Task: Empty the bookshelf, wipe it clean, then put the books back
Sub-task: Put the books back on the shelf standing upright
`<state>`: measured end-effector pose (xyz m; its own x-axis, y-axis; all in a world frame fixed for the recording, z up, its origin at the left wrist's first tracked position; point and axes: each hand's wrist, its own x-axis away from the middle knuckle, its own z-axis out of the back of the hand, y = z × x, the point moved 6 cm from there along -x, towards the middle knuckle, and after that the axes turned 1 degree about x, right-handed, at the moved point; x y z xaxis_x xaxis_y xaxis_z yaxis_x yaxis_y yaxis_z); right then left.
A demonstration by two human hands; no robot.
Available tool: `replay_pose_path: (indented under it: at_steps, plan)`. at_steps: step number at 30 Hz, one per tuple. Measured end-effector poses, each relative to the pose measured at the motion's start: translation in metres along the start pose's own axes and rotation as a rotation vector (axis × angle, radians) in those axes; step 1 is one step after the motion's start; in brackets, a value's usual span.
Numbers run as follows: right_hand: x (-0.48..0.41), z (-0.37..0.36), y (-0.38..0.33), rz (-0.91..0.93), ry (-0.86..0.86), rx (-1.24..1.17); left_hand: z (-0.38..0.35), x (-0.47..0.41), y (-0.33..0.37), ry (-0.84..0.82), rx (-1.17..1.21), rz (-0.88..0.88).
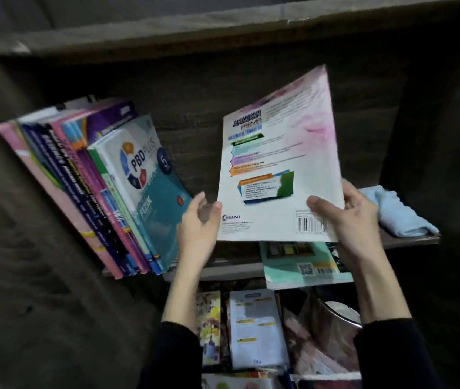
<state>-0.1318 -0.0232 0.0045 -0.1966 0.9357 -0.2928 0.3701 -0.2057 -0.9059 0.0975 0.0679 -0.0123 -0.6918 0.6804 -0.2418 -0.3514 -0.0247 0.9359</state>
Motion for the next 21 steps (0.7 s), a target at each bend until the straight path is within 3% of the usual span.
replay_pose_path:
  at_steps: [8, 13, 16, 21]
  plan:
    - [0.024, -0.101, 0.015, 0.222, -0.065, 0.049, 0.064, -0.026, 0.13, 0.154, -0.084, -0.503]
    - [0.053, -0.157, 0.04, 0.547, -0.002, 0.406, 0.076, -0.041, 0.149, 0.049, -0.128, -0.435]
    - [0.071, -0.18, 0.045, 0.736, 0.019, 0.503, 0.1, -0.048, 0.145, 0.151, -0.278, -0.451]
    - [0.077, -0.203, 0.066, 0.791, -0.048, 0.695, 0.122, -0.042, 0.136, 0.192, -0.526, -0.523]
